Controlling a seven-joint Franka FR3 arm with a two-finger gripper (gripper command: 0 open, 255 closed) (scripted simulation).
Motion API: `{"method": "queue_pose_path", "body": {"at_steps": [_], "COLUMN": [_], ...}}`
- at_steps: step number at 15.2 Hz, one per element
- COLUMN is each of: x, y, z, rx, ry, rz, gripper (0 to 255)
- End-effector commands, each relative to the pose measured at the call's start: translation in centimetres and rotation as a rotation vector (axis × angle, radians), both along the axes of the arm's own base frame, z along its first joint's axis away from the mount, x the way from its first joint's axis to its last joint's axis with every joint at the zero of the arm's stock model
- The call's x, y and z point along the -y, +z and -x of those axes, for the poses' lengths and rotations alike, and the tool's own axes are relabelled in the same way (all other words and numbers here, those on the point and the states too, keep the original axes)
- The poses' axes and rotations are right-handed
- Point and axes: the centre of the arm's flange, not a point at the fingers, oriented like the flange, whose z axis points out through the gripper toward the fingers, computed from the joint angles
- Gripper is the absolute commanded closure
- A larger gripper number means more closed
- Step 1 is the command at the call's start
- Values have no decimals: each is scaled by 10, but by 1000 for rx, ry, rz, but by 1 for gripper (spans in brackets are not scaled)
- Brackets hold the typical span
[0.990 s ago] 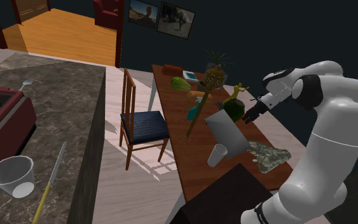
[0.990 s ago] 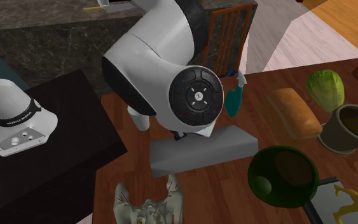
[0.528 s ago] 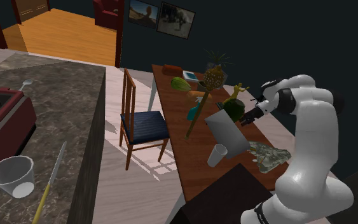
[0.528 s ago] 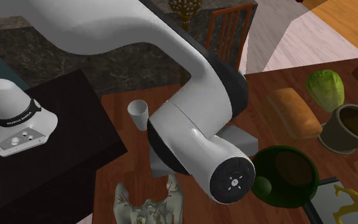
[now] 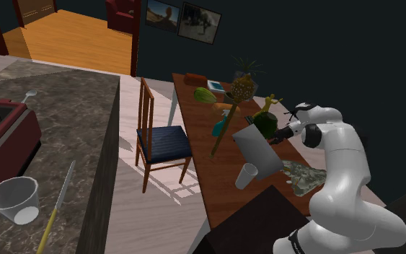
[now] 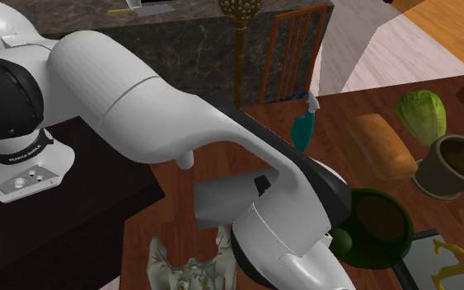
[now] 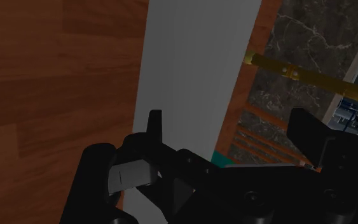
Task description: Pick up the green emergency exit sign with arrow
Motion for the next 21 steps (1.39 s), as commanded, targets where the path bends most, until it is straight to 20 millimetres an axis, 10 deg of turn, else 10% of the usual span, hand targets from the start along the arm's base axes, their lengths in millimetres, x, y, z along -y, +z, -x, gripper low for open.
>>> {"method": "queue_pose_path", "body": {"at_steps": [1, 8, 9, 21], "x": [3, 3, 3, 3], "y": [-13, -43, -42, -27], "z": [-1, -1, -1, -1], "rx": [7, 7, 7, 7], "ry": [-3, -3, -3, -3], "rz": [-7, -7, -7, -7], "gripper": [0, 0, 255, 255]}}
